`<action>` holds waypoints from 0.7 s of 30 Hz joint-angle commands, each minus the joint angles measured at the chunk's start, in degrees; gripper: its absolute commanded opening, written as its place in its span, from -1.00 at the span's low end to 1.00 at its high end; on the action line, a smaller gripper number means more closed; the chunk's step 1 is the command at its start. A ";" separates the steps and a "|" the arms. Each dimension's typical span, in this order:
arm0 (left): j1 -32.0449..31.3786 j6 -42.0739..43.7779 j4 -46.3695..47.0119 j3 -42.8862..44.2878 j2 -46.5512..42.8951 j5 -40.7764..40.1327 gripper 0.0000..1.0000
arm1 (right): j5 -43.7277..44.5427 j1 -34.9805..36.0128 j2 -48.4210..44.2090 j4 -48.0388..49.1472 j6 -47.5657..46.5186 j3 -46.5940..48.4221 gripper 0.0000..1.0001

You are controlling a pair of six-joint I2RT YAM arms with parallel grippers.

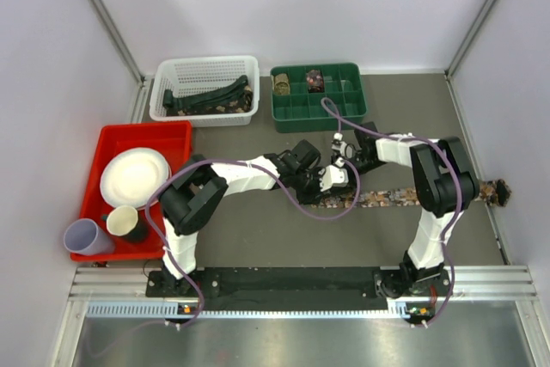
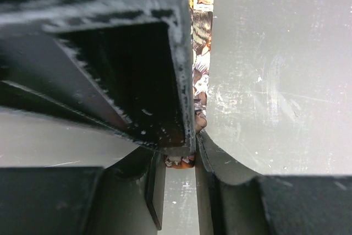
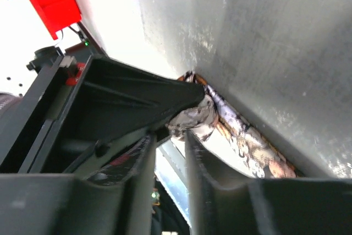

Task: Roll the ties
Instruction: Roll the tie at the center of the board.

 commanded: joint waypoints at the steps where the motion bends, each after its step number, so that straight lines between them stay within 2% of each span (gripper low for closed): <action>1: -0.36 1.21 -6.94 -2.67 4.64 -5.76 -0.55 | 0.34 1.42 1.89 6.96 2.40 -0.97 -0.59; 2: -0.36 1.21 -6.94 -2.59 4.64 -5.68 -0.54 | 0.95 1.41 2.24 6.26 1.88 -0.71 -0.79; 3: -0.36 1.13 -6.85 -2.59 4.64 -6.02 -0.55 | 1.74 1.33 2.25 5.56 1.17 -0.45 -0.90; 5: -0.36 1.04 -6.68 -2.76 4.55 -6.03 -0.54 | 2.10 0.89 2.07 3.97 -0.41 -0.27 -1.00; 9: -0.36 0.51 -6.41 -3.20 4.38 -5.94 -0.53 | 4.64 -0.25 1.55 1.77 -2.52 0.43 -1.00; 11: -0.36 0.34 -6.32 -3.12 4.38 -6.20 -0.46 | 5.44 -0.95 1.46 0.90 -3.58 0.52 -1.00; 12: -0.36 0.07 -6.15 -3.12 4.29 -6.38 -0.31 | 6.48 -1.13 1.28 0.80 -3.84 0.44 -1.00; 16: -0.19 -0.98 -5.18 -3.64 3.24 -5.94 0.02 | 8.25 -1.31 1.37 1.15 -4.37 -0.27 -1.00; 21: 0.25 -3.61 -1.15 -4.96 0.52 -2.43 0.24 | 10.53 -1.57 1.89 1.51 -4.63 -1.15 -1.00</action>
